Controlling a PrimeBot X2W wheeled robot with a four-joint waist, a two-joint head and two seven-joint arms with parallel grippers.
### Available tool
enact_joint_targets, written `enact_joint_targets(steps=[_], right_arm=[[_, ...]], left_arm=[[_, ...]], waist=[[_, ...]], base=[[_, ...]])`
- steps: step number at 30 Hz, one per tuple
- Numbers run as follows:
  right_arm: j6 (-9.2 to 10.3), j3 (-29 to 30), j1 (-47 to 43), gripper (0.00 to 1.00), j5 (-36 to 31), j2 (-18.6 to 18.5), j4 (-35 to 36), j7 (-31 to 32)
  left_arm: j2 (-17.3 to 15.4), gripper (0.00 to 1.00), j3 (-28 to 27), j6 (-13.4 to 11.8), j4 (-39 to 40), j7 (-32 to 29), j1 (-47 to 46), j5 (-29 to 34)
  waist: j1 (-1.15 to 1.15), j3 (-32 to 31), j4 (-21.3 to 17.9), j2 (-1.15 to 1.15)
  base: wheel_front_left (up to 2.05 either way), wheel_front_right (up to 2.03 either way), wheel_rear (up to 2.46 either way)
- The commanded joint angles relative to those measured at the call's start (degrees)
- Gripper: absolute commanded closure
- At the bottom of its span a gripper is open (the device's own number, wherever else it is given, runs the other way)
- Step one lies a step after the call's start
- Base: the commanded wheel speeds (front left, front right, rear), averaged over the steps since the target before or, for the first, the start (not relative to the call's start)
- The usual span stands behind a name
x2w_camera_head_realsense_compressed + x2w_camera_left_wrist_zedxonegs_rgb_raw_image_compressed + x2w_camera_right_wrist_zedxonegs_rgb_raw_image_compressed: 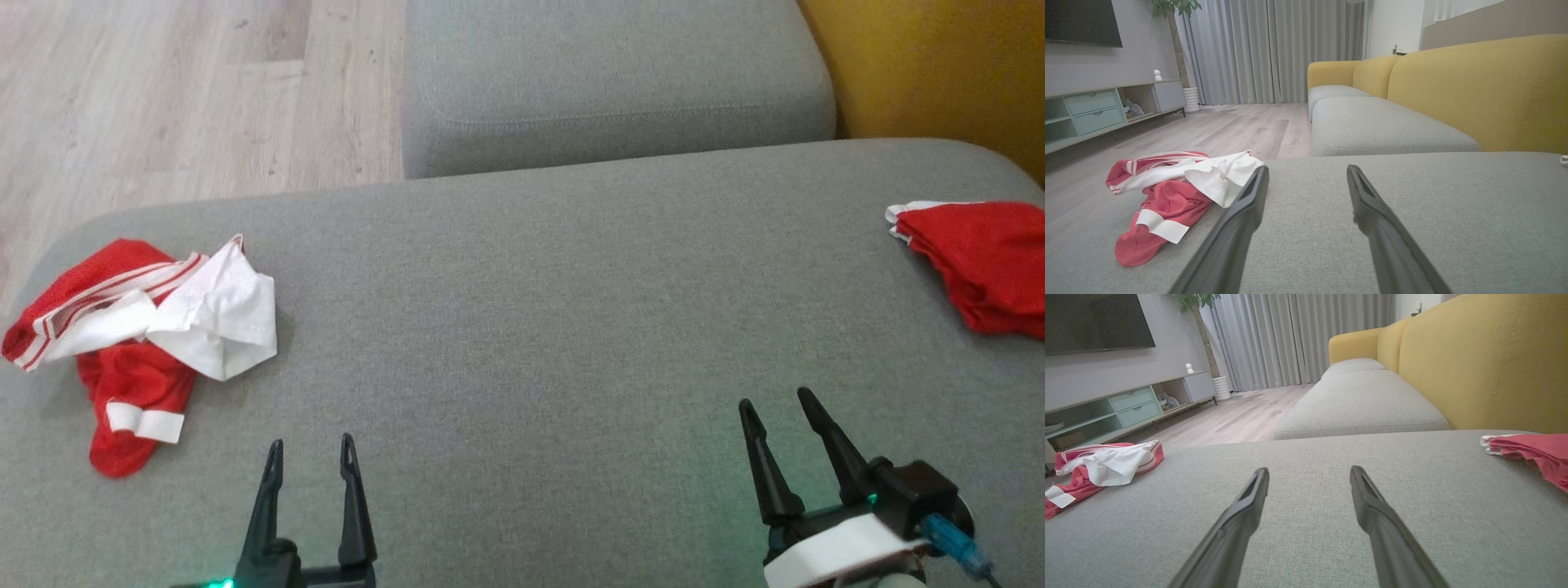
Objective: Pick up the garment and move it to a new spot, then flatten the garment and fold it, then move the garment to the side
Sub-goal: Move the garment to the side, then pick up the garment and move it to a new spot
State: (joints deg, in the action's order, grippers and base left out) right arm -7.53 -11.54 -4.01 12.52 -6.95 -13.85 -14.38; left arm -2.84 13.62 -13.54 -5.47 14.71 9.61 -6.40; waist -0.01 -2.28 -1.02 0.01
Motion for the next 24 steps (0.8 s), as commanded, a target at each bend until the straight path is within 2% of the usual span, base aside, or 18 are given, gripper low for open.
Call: enact_joint_targets(steps=[1, 18, 24], right_arm=[[0.04, -0.8, 1.59, 0.0, -0.52, 0.06, 1.35, -0.62], [0.04, -0.34, 0.82, 0.0, -0.61, 0.26, -0.05, -0.62], [0.04, 0.73, 0.5, 0.0, -0.54, -0.02, 0.63, -0.62]], left_arm=[[-0.06, 0.0, -2.15, 0.19, 1.53, 0.29, -1.61, 0.65], [-0.04, 0.0, -2.4, 0.32, 1.56, 0.29, -1.68, -0.14], [-0.04, 0.0, -2.49, -0.01, 3.11, 0.29, -2.0, -0.24]], waist=[[0.01, -0.24, -0.04, -0.01], [0.01, -0.19, 0.89, -0.01], [0.01, 0.69, 3.7, -0.01]], base=[[0.0, 0.0, 0.0], [0.0, 0.0, 0.0], [0.0, 0.0, 0.0]])
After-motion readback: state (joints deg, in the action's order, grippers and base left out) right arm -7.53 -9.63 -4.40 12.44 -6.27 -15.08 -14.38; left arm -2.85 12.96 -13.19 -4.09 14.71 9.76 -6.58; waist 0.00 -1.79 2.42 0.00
